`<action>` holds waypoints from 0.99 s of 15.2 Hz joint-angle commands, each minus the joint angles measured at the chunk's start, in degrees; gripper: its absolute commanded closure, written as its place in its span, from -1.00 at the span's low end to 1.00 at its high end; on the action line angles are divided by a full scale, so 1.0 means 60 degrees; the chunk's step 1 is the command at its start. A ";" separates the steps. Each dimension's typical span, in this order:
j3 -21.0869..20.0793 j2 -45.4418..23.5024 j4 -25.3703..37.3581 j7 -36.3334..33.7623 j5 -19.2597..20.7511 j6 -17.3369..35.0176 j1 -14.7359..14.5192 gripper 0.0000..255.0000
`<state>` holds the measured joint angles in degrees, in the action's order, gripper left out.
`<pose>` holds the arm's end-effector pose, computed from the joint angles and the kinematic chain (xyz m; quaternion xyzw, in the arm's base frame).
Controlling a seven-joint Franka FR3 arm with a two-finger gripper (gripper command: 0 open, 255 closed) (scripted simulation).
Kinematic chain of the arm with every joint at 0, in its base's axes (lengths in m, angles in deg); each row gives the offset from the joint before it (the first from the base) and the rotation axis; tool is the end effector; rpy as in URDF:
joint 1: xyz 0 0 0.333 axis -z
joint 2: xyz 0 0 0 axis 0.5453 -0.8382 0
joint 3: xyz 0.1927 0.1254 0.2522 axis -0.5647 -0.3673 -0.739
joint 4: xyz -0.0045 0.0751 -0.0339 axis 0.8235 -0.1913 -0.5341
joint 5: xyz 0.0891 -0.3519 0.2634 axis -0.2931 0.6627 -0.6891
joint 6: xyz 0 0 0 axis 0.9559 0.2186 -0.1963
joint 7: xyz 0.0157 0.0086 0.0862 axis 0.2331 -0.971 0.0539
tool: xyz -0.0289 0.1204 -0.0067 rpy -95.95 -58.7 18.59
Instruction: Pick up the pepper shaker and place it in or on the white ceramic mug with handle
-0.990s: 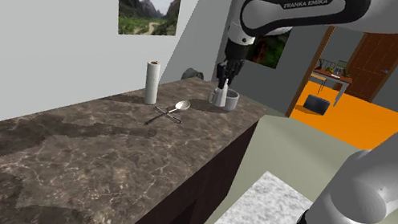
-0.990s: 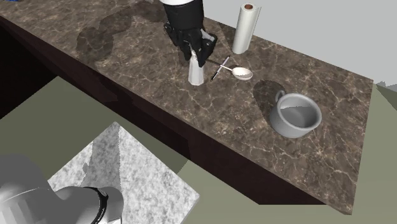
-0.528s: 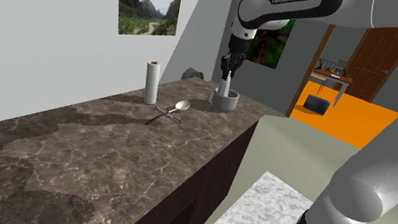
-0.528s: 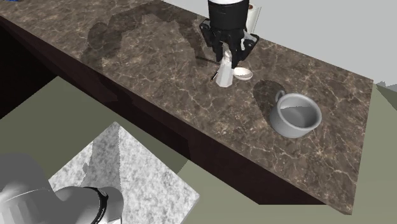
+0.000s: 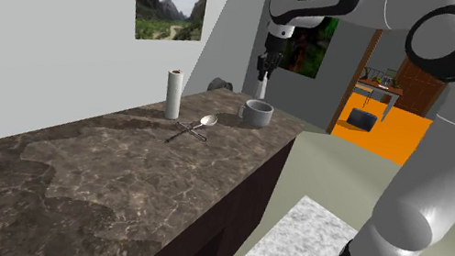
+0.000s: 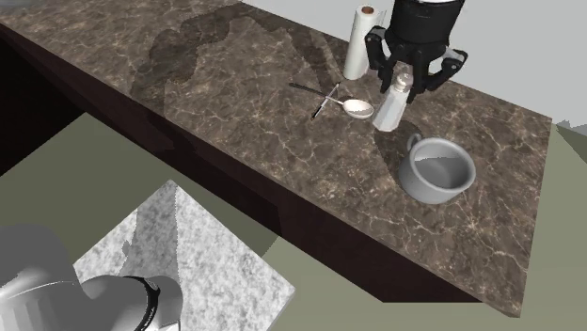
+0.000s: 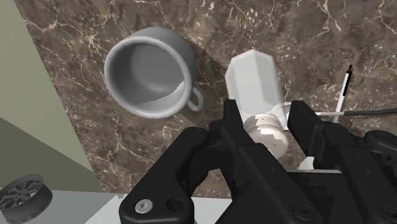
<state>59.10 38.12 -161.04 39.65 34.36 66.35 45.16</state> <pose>0.6228 -0.2137 0.5536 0.9976 0.0152 0.0494 0.0450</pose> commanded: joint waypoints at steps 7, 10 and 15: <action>0.0447 -0.2845 0.4116 0.1386 -0.0656 -0.1245 0.0929 1.00; 0.0500 -0.4671 0.7068 0.1836 -0.1008 -0.2372 0.1514 1.00; 0.0481 -0.4327 0.5853 0.1823 -0.0947 -0.1501 0.1436 1.00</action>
<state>61.99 12.02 -124.92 50.56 28.67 56.45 53.82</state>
